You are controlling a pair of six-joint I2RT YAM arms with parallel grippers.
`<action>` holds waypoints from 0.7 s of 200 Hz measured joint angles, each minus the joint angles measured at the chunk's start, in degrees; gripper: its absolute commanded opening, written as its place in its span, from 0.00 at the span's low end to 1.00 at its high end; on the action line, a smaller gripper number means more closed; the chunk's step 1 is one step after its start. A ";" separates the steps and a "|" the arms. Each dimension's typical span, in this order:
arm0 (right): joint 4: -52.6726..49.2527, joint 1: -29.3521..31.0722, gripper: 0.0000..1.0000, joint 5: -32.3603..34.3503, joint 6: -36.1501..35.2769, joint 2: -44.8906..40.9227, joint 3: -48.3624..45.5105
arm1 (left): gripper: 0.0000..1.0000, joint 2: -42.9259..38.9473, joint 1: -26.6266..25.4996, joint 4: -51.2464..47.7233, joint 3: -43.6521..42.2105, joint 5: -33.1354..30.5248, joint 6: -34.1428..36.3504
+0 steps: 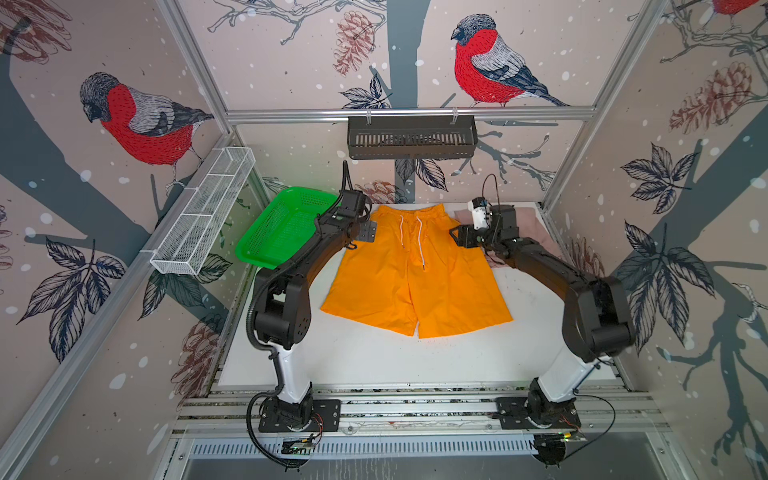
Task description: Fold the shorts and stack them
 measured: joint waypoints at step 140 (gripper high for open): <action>-1.99 15.74 0.76 18.25 7.19 -4.87 -16.90 | 0.97 -16.24 -16.24 14.60 -41.97 18.01 -10.95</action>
